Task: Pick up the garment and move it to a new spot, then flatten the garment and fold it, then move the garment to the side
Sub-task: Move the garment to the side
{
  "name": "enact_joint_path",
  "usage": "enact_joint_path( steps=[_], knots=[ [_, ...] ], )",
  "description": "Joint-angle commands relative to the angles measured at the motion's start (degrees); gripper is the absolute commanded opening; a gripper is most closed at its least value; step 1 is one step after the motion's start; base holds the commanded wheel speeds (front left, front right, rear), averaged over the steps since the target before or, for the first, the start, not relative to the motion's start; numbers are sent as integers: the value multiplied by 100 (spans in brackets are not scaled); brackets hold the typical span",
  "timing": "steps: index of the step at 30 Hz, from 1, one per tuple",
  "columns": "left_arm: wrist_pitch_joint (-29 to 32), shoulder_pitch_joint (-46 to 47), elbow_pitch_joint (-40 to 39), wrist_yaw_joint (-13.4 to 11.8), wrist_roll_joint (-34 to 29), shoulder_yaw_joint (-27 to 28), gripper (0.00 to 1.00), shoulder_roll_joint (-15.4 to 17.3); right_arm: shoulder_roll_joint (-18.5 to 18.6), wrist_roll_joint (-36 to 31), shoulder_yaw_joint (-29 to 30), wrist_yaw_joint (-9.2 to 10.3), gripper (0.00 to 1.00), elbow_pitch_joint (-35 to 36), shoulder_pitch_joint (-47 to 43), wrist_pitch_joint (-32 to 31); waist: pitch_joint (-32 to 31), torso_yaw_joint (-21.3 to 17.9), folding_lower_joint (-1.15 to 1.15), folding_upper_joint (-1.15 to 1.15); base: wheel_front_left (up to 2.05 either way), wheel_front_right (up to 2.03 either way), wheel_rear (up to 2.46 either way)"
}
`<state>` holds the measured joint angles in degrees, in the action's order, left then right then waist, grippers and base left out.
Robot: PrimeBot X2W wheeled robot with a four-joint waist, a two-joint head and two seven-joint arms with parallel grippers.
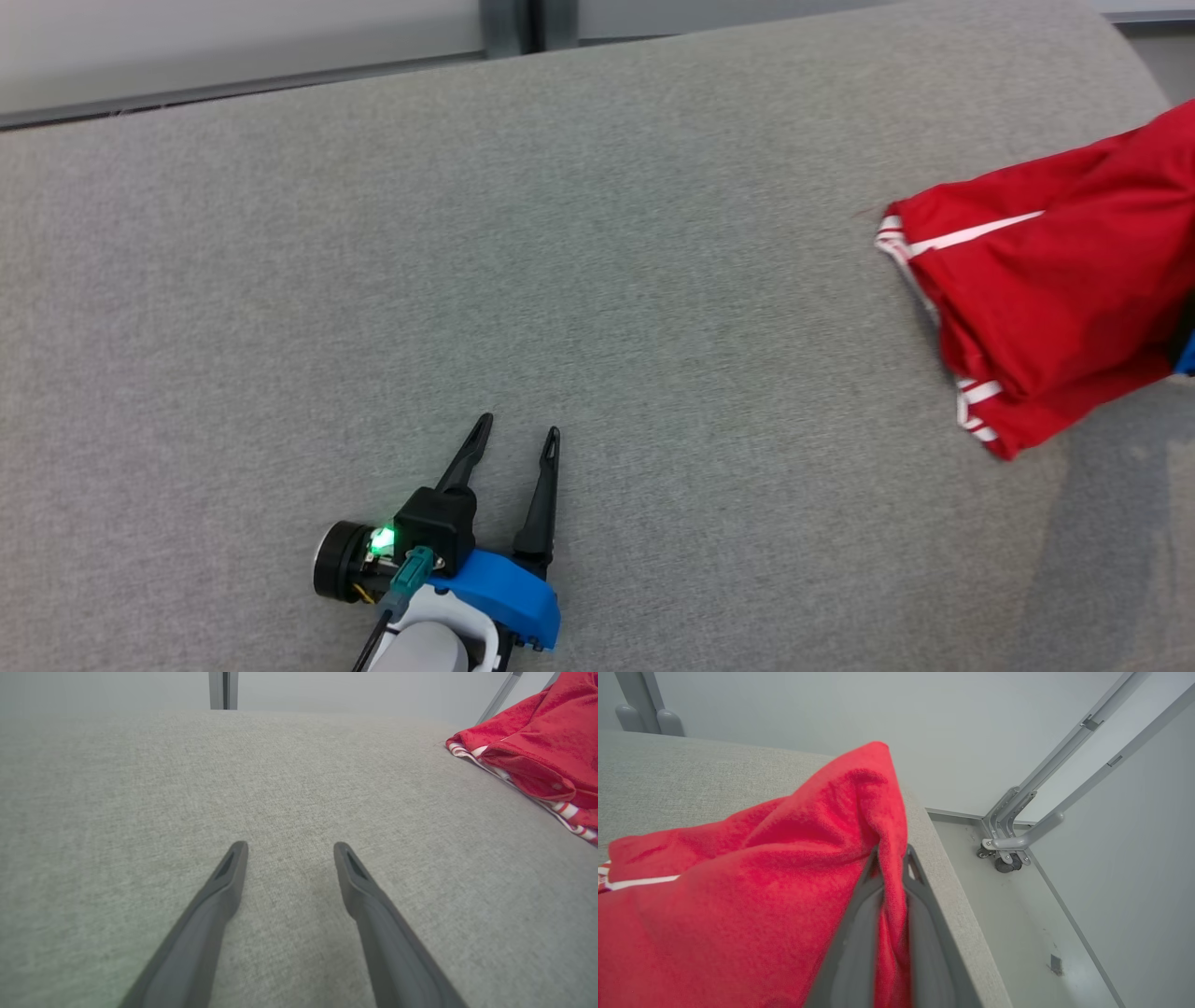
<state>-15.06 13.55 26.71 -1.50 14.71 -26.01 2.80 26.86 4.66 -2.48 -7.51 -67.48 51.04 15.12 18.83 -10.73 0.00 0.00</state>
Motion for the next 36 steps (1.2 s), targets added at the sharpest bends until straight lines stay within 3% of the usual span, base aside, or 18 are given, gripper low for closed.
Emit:
enact_joint_path(
  steps=[1,2,3,4,5,8,12,19,24,28,36],
  knots=[
    [-14,87,3,-44,-11,39,100,21,87,-156,140,4,0,-111,123,0,136,152,0,0,0,0,0],
    [-14,87,3,-44,-11,39,100,21,87,-156,140,4,0,-111,123,0,136,152,0,0,0,0,0],
    [-13,79,6,-42,-4,48,100,23,150,-256,253,4,10,-184,164,0,142,166,0,0,0,0,0],
    [-13,72,5,-49,-1,57,100,25,197,-354,372,4,50,-251,197,0,146,179,0,0,0,0,0],
    [-12,67,1,-69,14,84,100,37,213,-432,508,4,100,-306,226,-2,148,188,0,0,0,0,0],
    [-6,70,-24,-132,37,125,100,42,104,-667,821,4,100,-299,225,-2,114,190,0,0,0,0,0],
    [-8,-13,-76,-248,63,293,100,22,-421,-855,1126,4,100,408,-157,-2,-29,152,0,0,0,0,0],
    [-8,-93,-196,-390,-29,709,100,16,-1388,-600,781,4,100,1699,-1016,-1,-266,249,0,0,0,0,0],
    [-8,-175,-267,-476,-74,1105,100,14,-1858,-149,408,4,100,2501,-1709,0,-443,416,0,0,0,0,0],
    [-8,-302,-308,-513,-77,1352,100,10,-2092,26,186,3,100,2897,-2256,0,-597,545,0,0,0,0,0],
    [-9,-598,-292,-467,-137,1641,100,9,-2339,127,309,3,100,3211,-3007,0,-916,700,0,0,0,0,0]
  ],
)
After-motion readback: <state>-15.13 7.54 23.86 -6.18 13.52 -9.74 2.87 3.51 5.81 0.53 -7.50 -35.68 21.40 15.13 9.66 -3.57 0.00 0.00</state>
